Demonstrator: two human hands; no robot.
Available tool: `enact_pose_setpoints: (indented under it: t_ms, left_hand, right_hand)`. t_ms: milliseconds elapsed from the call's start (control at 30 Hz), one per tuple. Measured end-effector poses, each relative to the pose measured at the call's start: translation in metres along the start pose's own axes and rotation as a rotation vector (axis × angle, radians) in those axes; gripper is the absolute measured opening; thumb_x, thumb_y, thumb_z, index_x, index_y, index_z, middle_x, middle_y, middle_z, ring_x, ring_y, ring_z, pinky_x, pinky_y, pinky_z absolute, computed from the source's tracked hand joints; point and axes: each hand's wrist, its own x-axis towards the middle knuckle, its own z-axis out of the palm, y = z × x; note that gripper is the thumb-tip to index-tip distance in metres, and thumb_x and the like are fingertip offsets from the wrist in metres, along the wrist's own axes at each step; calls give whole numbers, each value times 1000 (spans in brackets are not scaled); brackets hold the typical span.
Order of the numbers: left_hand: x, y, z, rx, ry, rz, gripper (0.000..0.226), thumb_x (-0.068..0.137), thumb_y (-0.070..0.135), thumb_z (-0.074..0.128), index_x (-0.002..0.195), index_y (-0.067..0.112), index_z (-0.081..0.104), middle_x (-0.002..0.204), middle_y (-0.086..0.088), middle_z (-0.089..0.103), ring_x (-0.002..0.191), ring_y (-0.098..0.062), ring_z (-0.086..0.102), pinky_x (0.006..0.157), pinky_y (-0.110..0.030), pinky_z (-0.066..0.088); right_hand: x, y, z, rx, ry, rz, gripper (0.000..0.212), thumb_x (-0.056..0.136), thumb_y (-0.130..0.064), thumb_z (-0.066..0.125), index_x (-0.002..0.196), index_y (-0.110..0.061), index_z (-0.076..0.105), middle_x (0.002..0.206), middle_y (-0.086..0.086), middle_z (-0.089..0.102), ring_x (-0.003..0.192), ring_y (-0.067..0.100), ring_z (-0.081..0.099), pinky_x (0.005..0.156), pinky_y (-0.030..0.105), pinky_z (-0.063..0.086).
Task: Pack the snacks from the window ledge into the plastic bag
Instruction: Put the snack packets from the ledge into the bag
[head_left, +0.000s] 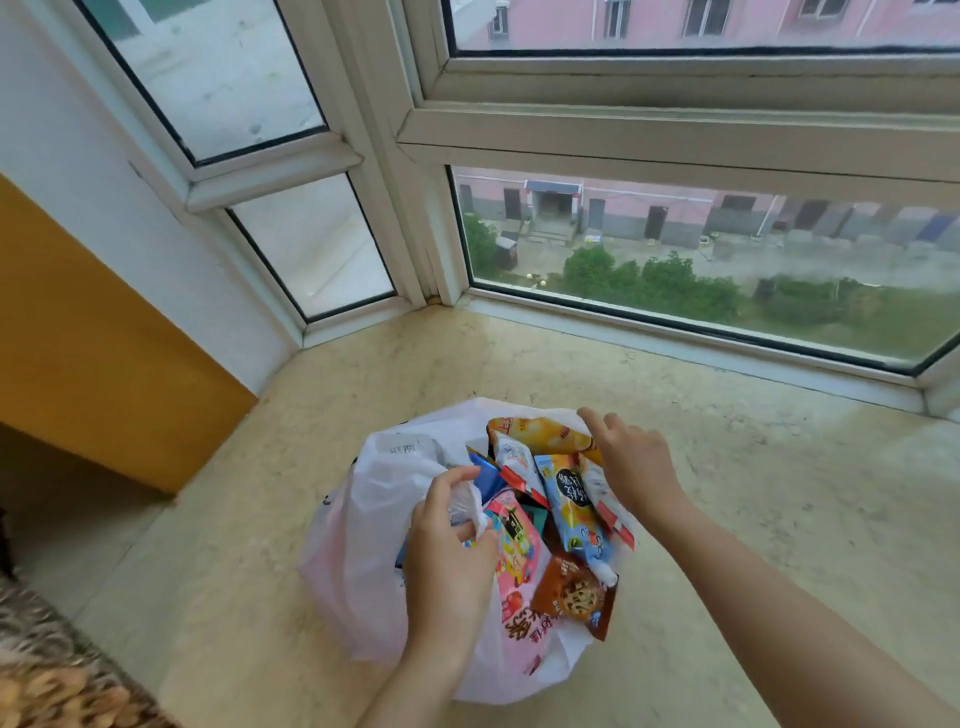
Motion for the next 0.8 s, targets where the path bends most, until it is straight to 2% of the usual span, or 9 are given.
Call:
enact_pose_setpoints:
  t_ms: [100,200,233,300,400,467,567,667,800]
  left_hand:
    - [-12,11,-18,-56,18,14,62,79,-5,68,109,48,57,98,7,72,72,-9,72,61,-30,58]
    - [-27,32,-40,-96,67,61,60,80,-7,69,111,44,60,80,21,70,64,-8,70,61,-36,59]
    - [-31,39,-48,-84,88,96,60,79,-6,70,112,44,61,77,19,69,63,-5,68,62,-36,59]
    - [-32,55,-67,-83,126,155,59,78,-3,72,114,42,61,88,12,69,68,-3,68,66,-37,59]
    - [-24,68,-89,-100,107,168,62,73,-5,74,114,39,59,101,-6,66,74,-18,69,72,-44,58]
    - [-22,74,-98,-85,89,187,63,72,-6,74,116,36,58,101,-9,65,75,-22,68,73,-43,58]
    - [-22,89,-110,-96,87,232,60,72,-10,72,112,33,58,87,-16,65,69,-21,67,67,-38,58]
    - [-11,107,-131,-135,114,274,58,71,-12,70,106,32,58,73,-9,67,62,-13,67,54,-31,51]
    - [11,130,-159,-206,156,372,54,75,-9,69,106,33,55,67,2,65,62,-11,64,59,-26,49]
  right_hand:
    - [-1,-17,-33,110,142,-112,67,46,17,73,107,-8,67,58,6,54,31,24,42,37,21,20]
    - [-2,-33,-74,187,247,-161,61,52,16,71,108,-7,68,60,6,58,34,25,44,37,22,24]
    - [-3,-36,-88,197,287,-182,61,51,17,70,106,-7,69,61,7,61,34,26,45,39,22,25]
    - [-3,-44,-114,177,366,-204,56,48,18,70,99,-7,72,64,7,65,35,26,47,43,22,28]
    - [0,-54,-145,184,362,-151,47,55,18,67,93,-11,73,68,6,69,39,26,52,47,25,35]
    - [-3,-54,-158,175,351,-102,45,57,18,65,91,-11,74,70,6,70,42,28,56,49,25,34]
    - [-7,-51,-182,147,380,-79,44,61,16,62,92,-11,74,76,7,73,49,28,61,52,28,38]
    - [-6,-59,-217,105,458,-104,41,65,16,61,92,-12,74,74,6,73,46,25,59,53,23,32]
    - [-10,-74,-249,96,528,-107,37,70,14,62,90,-15,75,70,4,72,41,22,56,50,20,29]
